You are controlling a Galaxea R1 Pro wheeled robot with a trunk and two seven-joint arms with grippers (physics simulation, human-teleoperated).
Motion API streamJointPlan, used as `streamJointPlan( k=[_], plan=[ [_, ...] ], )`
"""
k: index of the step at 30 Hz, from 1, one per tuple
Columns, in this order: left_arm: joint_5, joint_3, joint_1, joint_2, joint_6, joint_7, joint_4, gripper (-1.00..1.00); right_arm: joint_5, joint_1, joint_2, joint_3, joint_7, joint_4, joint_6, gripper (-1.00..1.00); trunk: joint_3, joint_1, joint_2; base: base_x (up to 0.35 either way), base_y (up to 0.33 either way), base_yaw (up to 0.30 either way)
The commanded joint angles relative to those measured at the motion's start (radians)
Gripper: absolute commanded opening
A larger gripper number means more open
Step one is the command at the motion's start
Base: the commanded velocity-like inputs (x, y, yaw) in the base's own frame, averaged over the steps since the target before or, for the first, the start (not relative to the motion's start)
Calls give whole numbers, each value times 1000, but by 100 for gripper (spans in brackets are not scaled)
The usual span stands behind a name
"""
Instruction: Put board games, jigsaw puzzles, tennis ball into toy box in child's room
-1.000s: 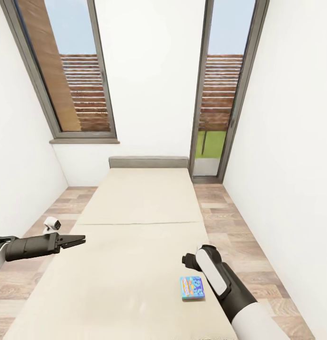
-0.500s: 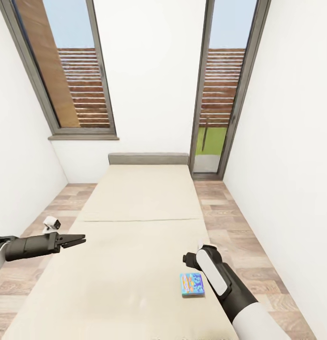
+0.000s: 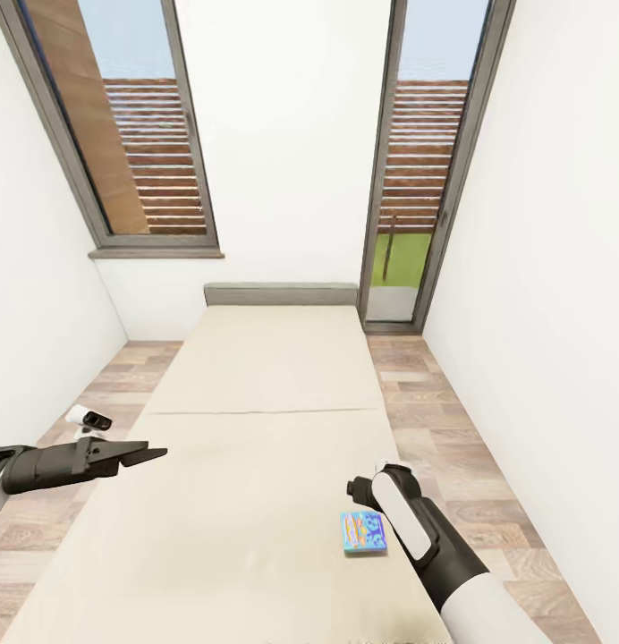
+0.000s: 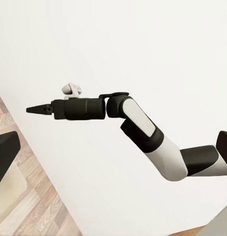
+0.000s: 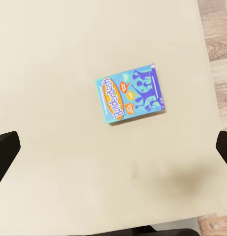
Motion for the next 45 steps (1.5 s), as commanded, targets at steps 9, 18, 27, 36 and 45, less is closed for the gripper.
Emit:
streamJointPlan(
  k=[9,18,27,36,45],
  plan=[
    [0,1,0,1,11,-3,0,100,-10,-1,-1,3,-10,-1,-16,100,-17,1,-2,0,0,0],
    [-1,2,-1,-2,11,-3,0,100,-9,-1,-2,1,-10,-1,-17,100,-32,1,-2,0,0,0],
    [-2,2,-1,-3,11,-3,1,100,-9,-1,-2,1,-10,-1,-17,100,-46,1,-2,0,0,0],
    [-3,1,-1,-3,11,-3,1,100,-9,-1,-2,1,-10,-1,-19,100,-61,1,-2,0,0,0],
    [-4,1,-1,-3,10,-3,1,100,-9,-1,-3,1,-9,-1,-37,100,-76,1,-2,0,0,0]
  ],
)
